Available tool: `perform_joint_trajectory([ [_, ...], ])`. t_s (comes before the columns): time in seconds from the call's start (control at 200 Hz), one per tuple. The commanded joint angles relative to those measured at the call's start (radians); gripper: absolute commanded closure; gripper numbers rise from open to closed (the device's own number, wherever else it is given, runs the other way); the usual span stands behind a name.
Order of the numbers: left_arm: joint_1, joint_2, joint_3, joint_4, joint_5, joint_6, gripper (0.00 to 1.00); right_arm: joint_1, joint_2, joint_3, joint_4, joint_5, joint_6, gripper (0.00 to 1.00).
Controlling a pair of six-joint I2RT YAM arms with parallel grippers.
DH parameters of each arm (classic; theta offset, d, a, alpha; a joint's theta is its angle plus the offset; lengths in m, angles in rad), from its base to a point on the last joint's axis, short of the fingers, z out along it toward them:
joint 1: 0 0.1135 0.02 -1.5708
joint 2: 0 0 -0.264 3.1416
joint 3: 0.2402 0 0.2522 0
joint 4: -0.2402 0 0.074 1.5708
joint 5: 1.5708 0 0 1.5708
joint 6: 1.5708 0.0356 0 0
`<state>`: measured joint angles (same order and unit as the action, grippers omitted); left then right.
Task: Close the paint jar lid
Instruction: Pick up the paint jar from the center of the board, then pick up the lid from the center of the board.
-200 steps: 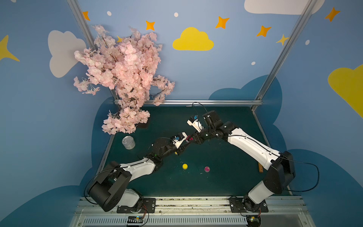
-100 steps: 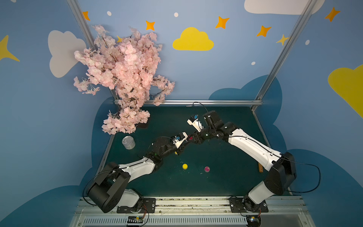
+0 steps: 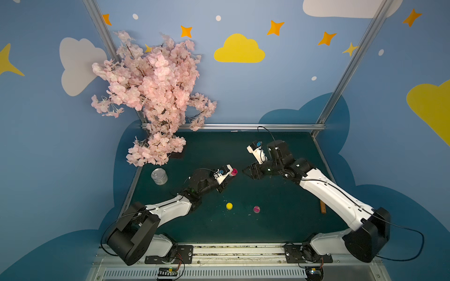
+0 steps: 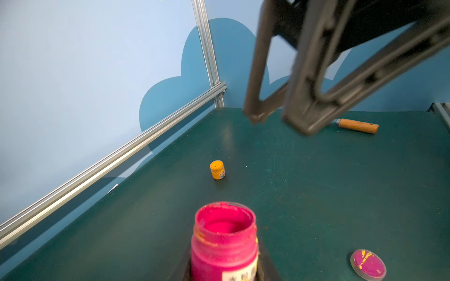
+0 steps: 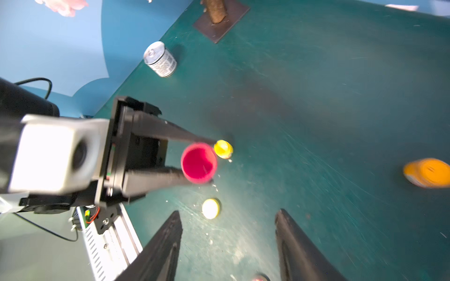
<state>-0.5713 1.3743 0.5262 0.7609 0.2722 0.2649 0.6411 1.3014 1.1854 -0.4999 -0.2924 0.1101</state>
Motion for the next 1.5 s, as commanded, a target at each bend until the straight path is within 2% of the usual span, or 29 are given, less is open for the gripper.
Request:
perform_joint_trajectory([
  [0.0, 0.008, -0.05, -0.02, -0.005, -0.007, -0.01, 0.69, 0.0, -0.09, -0.082, -0.005, 0.085, 0.014, 0.36],
  [0.175, 0.01, -0.173, -0.066, -0.084, -0.001, -0.036, 0.69, 0.002, -0.183, -0.227, -0.106, 0.214, 0.079, 0.37],
  [0.285, 0.01, -0.297, -0.113, -0.157, -0.001, -0.069, 0.69, 0.01, -0.204, -0.33, -0.108, 0.24, 0.147, 0.37],
  [0.451, 0.005, -0.503, -0.143, -0.335, -0.002, -0.077, 0.68, 0.053, -0.187, -0.434, -0.058, 0.278, 0.217, 0.38],
  [0.571, -0.009, -0.607, -0.159, -0.368, -0.019, -0.085, 0.67, 0.085, -0.132, -0.448, -0.039, 0.298, 0.232, 0.39],
  [0.781, -0.022, -0.613, -0.146, -0.398, 0.011, -0.093, 0.68, 0.158, 0.001, -0.376, -0.131, 0.33, 0.229, 0.4],
  [0.951, -0.025, -0.627, -0.147, -0.408, 0.001, -0.089, 0.68, 0.215, 0.094, -0.347, -0.138, 0.353, 0.243, 0.45],
  [1.492, -0.025, -0.632, -0.151, -0.405, -0.023, -0.087, 0.68, 0.263, 0.213, -0.319, -0.129, 0.413, 0.266, 0.49],
])
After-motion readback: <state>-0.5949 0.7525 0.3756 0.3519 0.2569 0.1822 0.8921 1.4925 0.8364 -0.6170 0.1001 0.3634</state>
